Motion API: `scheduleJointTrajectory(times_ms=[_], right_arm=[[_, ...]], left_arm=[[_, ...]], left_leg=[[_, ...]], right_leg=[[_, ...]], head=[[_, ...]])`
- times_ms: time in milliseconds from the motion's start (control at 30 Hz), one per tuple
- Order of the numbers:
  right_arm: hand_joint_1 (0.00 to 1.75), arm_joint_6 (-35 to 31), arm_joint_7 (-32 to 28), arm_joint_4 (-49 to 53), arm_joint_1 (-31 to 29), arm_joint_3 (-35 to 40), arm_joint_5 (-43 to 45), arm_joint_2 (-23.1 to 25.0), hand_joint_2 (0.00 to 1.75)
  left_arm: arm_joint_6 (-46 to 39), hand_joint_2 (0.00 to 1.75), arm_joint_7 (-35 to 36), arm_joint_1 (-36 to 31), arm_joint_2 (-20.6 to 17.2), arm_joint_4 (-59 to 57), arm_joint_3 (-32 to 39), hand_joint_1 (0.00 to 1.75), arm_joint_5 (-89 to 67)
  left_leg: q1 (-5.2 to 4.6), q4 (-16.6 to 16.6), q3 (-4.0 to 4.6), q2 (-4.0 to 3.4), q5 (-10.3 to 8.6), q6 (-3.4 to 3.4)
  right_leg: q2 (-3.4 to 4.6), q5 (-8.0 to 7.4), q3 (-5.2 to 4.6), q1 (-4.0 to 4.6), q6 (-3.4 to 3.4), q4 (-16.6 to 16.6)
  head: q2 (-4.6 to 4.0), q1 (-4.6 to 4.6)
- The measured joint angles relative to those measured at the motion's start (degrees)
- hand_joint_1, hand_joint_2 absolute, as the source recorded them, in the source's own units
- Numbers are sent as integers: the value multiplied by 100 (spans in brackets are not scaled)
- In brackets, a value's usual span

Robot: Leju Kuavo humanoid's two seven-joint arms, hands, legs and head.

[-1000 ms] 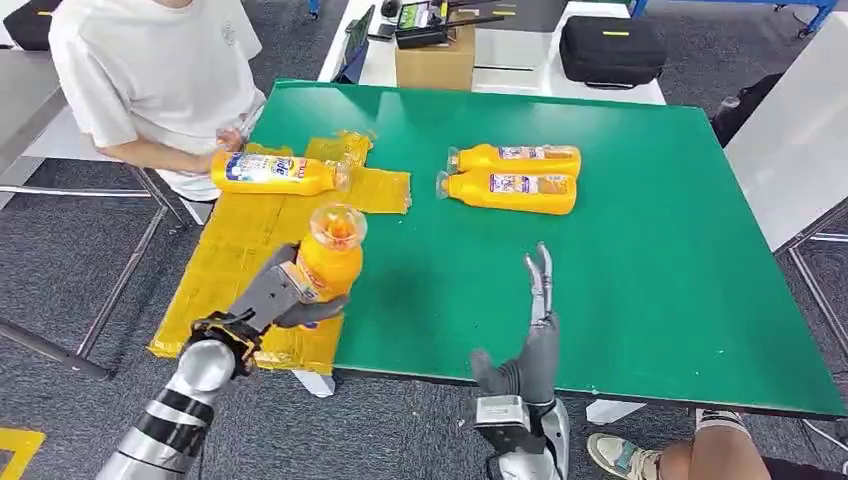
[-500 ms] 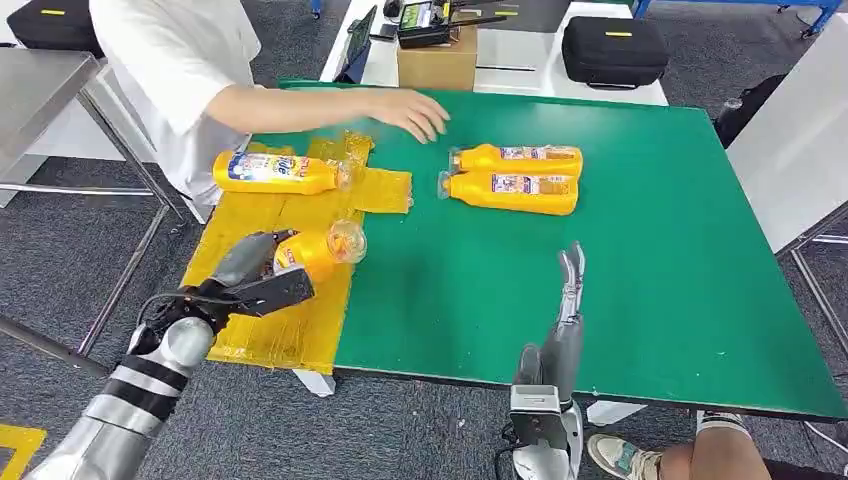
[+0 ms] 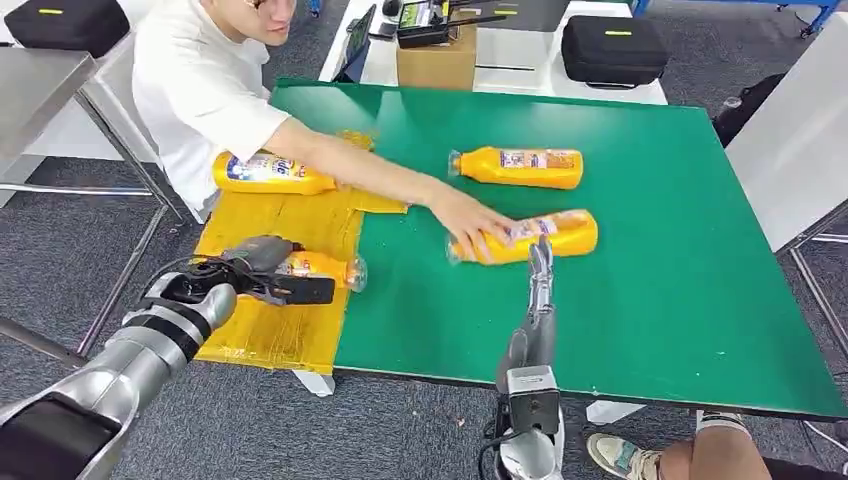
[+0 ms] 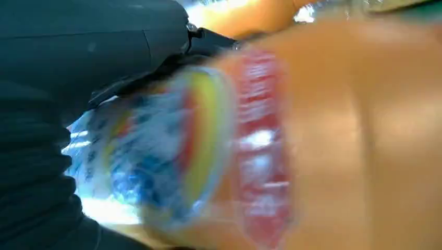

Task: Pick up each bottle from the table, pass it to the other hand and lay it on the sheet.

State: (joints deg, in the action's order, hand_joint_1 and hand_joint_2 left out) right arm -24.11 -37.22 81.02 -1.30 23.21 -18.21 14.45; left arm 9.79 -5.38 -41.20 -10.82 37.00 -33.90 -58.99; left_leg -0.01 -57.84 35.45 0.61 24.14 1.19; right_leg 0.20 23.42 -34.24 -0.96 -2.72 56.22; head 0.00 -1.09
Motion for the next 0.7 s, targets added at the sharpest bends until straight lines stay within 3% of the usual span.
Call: scheduleJointTrajectory(times_ms=[333, 700], right_arm=[[0, 192, 9, -465, -234, -50, 376, 87, 0], [0, 190, -103, -732, -312, -120, 492, 118, 0]], left_arm=[[660, 175, -253, -302, 474, -847, 207, 0, 1074], [651, 175, -712, -308, 516, -906, 487, 0, 1707]], left_leg=[[1, 0, -2, -1, -1, -1], [1, 0, -2, -1, -1, -1]], right_leg=[[0, -1, 3, 1, 1, 1], [0, 0, 1, 0, 0, 3]], head=[[0, 0], [0, 2]])
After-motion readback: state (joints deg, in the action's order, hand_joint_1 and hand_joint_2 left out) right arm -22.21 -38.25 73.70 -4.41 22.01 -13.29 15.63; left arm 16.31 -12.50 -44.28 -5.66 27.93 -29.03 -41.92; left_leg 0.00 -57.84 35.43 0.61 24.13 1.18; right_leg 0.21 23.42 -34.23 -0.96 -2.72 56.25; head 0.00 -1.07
